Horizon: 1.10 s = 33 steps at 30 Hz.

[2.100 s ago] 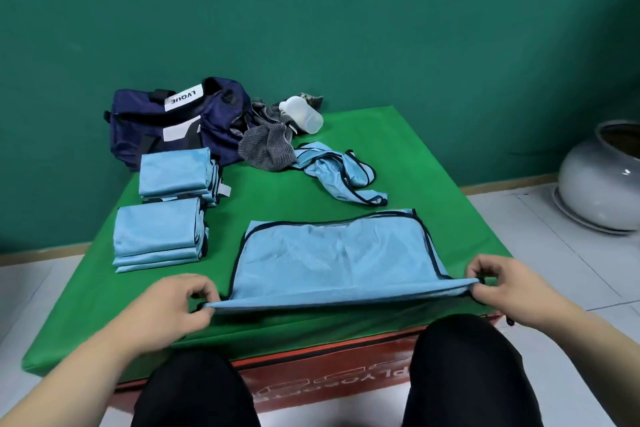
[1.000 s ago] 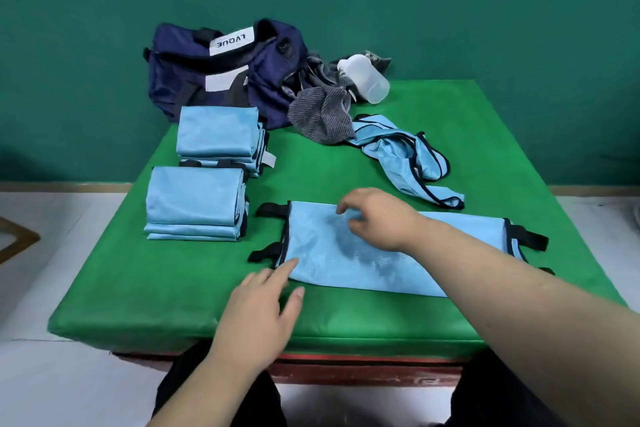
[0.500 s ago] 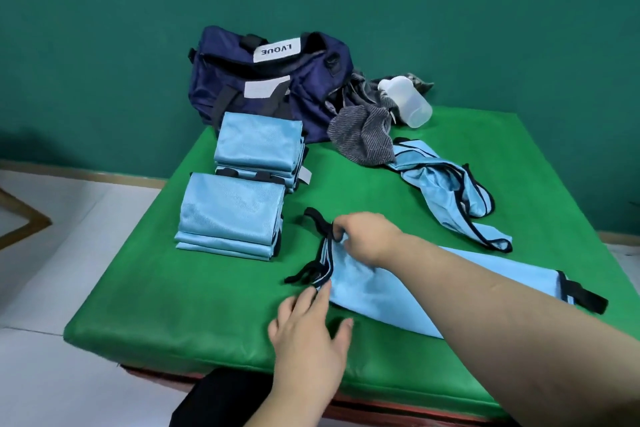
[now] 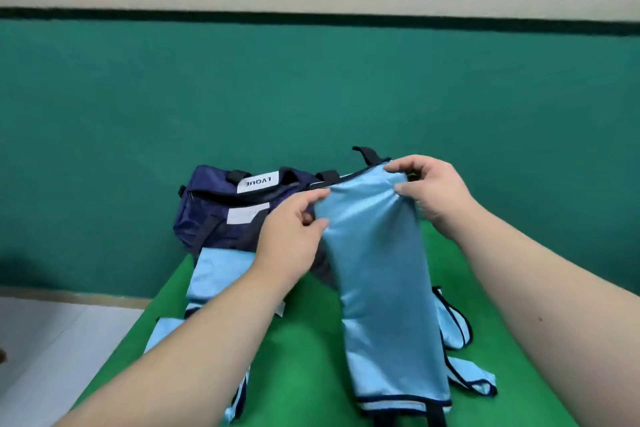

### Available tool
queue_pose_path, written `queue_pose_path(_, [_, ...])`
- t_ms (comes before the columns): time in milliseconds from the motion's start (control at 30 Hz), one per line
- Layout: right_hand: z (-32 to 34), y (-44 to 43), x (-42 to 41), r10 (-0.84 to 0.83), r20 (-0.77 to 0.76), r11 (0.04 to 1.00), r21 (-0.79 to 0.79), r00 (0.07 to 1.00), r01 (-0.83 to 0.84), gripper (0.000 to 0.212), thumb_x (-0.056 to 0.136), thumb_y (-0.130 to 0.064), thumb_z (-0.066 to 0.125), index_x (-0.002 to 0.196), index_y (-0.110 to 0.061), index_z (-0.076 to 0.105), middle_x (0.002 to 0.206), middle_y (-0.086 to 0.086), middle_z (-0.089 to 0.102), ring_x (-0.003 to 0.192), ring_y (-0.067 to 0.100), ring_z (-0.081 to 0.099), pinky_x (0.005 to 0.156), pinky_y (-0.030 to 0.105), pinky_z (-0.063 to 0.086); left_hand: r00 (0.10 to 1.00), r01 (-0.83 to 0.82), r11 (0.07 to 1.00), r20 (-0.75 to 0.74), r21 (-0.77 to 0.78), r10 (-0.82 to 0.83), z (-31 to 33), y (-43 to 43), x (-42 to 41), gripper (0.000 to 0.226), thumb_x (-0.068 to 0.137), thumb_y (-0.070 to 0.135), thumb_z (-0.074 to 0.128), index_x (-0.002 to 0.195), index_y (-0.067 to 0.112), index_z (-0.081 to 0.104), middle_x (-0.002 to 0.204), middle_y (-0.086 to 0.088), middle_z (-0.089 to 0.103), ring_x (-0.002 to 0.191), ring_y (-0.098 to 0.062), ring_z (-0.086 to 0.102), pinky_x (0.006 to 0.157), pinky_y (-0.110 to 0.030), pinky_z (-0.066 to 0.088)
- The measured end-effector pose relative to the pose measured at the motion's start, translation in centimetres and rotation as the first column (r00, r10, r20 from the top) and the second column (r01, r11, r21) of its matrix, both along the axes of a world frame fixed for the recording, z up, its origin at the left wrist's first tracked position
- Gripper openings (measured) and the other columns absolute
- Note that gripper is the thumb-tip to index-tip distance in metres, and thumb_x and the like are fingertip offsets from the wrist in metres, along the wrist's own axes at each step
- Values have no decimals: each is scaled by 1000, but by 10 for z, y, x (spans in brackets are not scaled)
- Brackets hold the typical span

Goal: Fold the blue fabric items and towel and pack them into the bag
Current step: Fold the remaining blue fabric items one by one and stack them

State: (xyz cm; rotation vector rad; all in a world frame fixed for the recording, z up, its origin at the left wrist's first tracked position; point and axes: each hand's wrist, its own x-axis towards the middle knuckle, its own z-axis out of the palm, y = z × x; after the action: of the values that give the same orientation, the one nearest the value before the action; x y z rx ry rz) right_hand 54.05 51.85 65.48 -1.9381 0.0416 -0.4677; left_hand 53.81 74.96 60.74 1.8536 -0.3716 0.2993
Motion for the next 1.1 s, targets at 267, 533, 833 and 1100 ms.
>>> queue_pose_path(267, [96,-3,-66,-11,374,991,129,927,-40,48,75,16,64,86,-28,77,92,-8,74,84,6,63,79,18,51,928,44,996,365,74,-68,114,11,-21,66,85,3,69,105,65,58,112,32,63,95,0,60,96,-24,47])
queue_pose_path(533, [-91,21,-174,-31,-38,987,157,999,37,47,76,15,68,85,-31,76,89,-7,74,73,12,60,68,22,48,990,143,974,-38,177,-138,-51,39,-125,70,84,-2,70,104,63,59,106,17,65,85,-3,59,80,-13,46])
queue_pose_path(833, [-255,50,-285,-32,-410,999,-12,912,30,55,75,11,67,82,-43,74,88,4,59,60,3,48,56,17,40,828,286,934,-545,213,-129,-198,65,-235,60,85,-2,67,108,52,58,57,2,41,52,-11,34,49,-21,28])
queue_pose_path(1100, [-262,59,-284,-99,-423,956,-290,901,-31,33,80,-3,61,105,-24,66,94,-14,46,65,8,52,60,15,41,873,246,891,-487,381,-33,-202,55,-228,49,87,4,60,125,35,61,69,6,49,46,-7,40,46,-16,30])
